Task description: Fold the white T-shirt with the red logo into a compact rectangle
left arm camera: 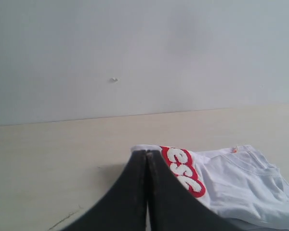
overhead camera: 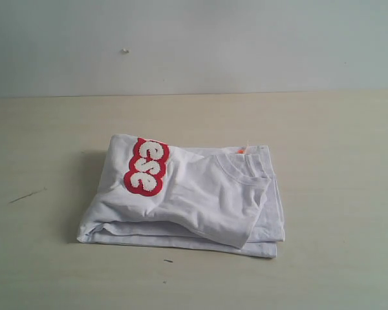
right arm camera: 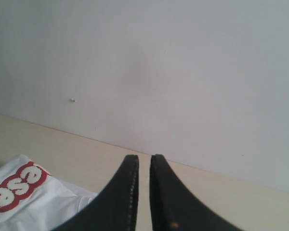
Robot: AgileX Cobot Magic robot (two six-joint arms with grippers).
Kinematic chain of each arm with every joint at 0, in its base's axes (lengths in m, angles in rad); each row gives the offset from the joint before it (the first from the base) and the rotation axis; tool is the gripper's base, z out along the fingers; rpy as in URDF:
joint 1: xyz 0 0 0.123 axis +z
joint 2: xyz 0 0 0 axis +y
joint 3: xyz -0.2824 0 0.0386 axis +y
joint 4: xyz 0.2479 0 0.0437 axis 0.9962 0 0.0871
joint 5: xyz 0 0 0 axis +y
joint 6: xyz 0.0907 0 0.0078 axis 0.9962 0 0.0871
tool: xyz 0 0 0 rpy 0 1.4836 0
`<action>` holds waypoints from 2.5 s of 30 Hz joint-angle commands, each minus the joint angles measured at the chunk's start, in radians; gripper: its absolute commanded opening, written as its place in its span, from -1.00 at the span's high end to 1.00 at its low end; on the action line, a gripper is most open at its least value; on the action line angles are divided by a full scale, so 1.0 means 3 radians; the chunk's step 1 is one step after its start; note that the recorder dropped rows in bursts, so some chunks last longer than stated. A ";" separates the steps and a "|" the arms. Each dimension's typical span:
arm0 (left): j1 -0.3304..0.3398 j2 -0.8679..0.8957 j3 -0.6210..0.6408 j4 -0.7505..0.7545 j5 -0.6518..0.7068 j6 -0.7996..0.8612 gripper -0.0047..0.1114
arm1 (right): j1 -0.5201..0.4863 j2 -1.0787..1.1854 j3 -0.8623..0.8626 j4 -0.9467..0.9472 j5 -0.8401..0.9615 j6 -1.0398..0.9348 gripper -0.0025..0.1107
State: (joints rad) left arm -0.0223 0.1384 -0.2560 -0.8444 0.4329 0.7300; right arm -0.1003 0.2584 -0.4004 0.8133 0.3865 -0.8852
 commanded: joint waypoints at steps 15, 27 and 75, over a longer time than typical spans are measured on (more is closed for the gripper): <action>0.0009 -0.0017 0.0006 -0.0005 0.0034 -0.0037 0.92 | -0.0013 -0.0016 0.0018 0.0006 0.0006 0.0018 0.78; 0.0009 -0.0452 0.0284 0.2765 -0.0325 -0.2631 0.92 | -0.0013 -0.0016 0.0018 0.0006 0.0006 0.0018 0.78; 0.0009 -0.0461 0.0853 0.2942 -0.0272 -0.2644 0.92 | -0.0013 -0.0016 0.0018 0.0006 0.0006 0.0018 0.78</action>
State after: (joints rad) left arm -0.0223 0.0060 -0.0025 0.0331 0.3500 -0.0634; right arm -0.1003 0.2568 -0.4004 0.8133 0.3881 -0.8789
